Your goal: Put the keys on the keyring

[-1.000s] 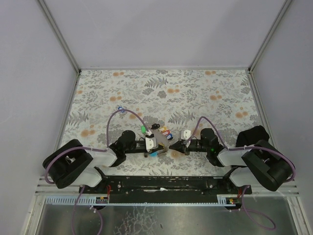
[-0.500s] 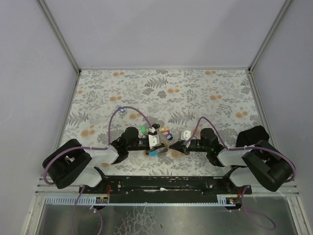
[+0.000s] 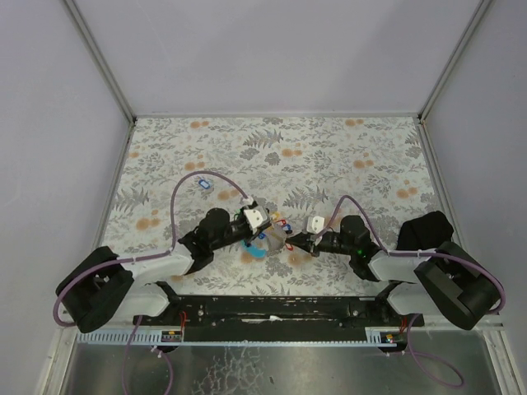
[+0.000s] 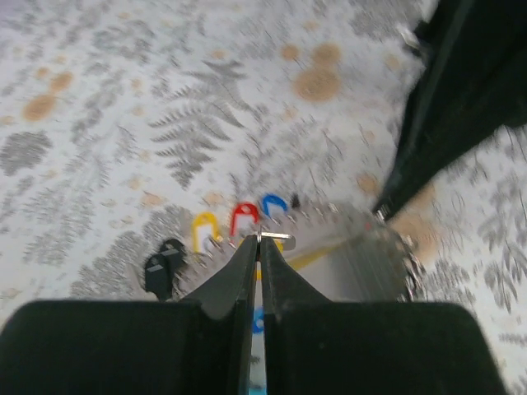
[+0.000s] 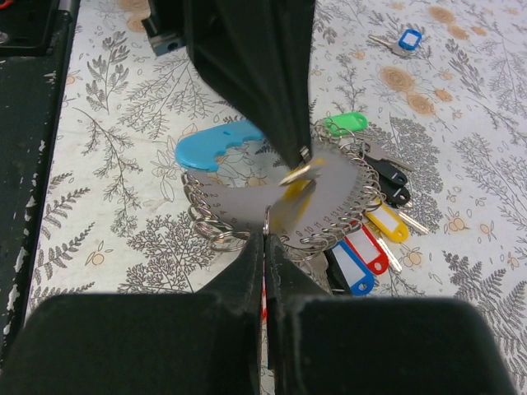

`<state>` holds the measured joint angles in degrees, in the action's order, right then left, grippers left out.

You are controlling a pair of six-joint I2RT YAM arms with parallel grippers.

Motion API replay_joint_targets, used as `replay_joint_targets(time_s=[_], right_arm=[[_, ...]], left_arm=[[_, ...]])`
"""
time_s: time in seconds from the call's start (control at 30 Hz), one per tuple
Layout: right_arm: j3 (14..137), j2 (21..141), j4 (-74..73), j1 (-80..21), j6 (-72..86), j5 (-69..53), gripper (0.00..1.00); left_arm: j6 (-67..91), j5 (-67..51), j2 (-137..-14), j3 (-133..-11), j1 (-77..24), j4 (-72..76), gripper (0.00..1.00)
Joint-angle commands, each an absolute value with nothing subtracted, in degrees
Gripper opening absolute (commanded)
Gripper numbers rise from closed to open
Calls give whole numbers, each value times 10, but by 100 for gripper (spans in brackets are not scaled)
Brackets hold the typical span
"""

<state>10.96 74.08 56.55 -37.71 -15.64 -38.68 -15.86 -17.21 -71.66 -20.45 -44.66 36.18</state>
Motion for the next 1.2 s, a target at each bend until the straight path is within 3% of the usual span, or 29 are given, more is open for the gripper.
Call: replay_joint_targets(time_s=[0.0,0.1,0.23,0.33,0.43,0.77,0.93,1.17], right_arm=[[103,731,633,-376,-121,-400,0],[96,736,651,-377,-107,-403,0],[94,742,661,-382,-89,-412,0],[81,740,691,-388,-76,-414,0],[74,731,682,-395,-78,-410,0],[80,734,663,-409,-86,-403,0],[82,743,668,-411,-84,-407,0],[79,746,661,-412,-87,-408,0]], left_arm=[[-99,-59,-715,-286,-452,336,0],[-84,-46,-761,-347,-451,318,0],[-29,-140,-829,-411,-451,382,0],[13,-157,-899,-484,-448,337,0],[19,-194,-952,-490,-451,382,0],[-21,-195,-1044,-503,-477,326,0],[-20,-188,-1073,-487,-502,333,6],[6,-160,-1040,-431,-502,403,25]])
